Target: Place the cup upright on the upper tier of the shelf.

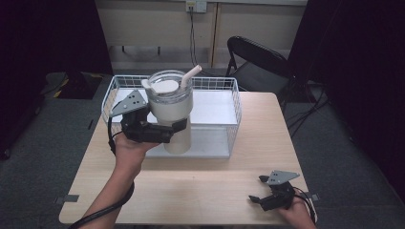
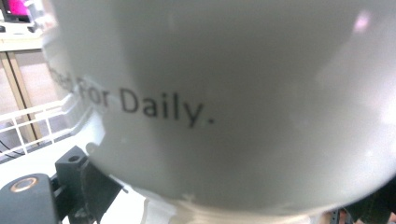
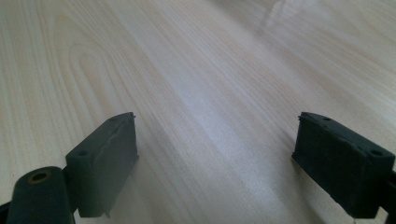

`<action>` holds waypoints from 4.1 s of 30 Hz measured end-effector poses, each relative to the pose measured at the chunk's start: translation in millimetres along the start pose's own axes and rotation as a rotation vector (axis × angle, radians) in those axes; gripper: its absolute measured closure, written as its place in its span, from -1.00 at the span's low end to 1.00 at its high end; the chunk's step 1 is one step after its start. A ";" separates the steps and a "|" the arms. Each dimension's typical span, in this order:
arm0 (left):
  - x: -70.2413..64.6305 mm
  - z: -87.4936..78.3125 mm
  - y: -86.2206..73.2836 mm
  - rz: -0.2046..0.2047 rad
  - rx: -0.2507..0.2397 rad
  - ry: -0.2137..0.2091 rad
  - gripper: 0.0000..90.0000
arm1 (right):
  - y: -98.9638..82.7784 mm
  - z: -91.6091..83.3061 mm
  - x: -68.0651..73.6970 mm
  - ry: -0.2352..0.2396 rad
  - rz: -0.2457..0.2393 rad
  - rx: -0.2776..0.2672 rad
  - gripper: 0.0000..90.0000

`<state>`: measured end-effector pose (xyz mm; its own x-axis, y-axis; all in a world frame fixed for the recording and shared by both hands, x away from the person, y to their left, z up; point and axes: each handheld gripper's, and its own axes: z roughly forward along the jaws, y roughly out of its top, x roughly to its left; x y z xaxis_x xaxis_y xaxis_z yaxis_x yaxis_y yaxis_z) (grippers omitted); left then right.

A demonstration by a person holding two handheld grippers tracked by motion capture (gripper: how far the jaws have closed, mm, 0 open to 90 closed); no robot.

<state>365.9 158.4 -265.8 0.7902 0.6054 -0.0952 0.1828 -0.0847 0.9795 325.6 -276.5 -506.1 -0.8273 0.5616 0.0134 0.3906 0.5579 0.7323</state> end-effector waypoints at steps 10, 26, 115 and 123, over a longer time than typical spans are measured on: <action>6.9 0.4 15.4 -0.001 0.010 0.010 -0.81 | 0.0 0.0 0.0 -0.001 0.001 -0.001 -0.72; 15.5 5.0 33.7 -0.003 0.010 0.024 -0.81 | -0.1 -0.1 -0.2 0.001 -0.002 -0.002 -0.72; 78.0 51.6 47.9 -0.026 0.022 0.220 -0.81 | -0.1 -0.2 -0.2 0.002 -0.001 -0.002 -0.72; 81.7 56.2 46.0 -0.026 0.025 0.234 -0.81 | -0.1 -0.1 -0.2 0.002 -0.001 -0.002 -0.72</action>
<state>471.8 159.5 -238.5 0.6283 0.7745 -0.0738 0.2182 -0.0843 0.9722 325.7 -276.8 -506.0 -0.8283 0.5601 0.0138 0.3890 0.5571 0.7337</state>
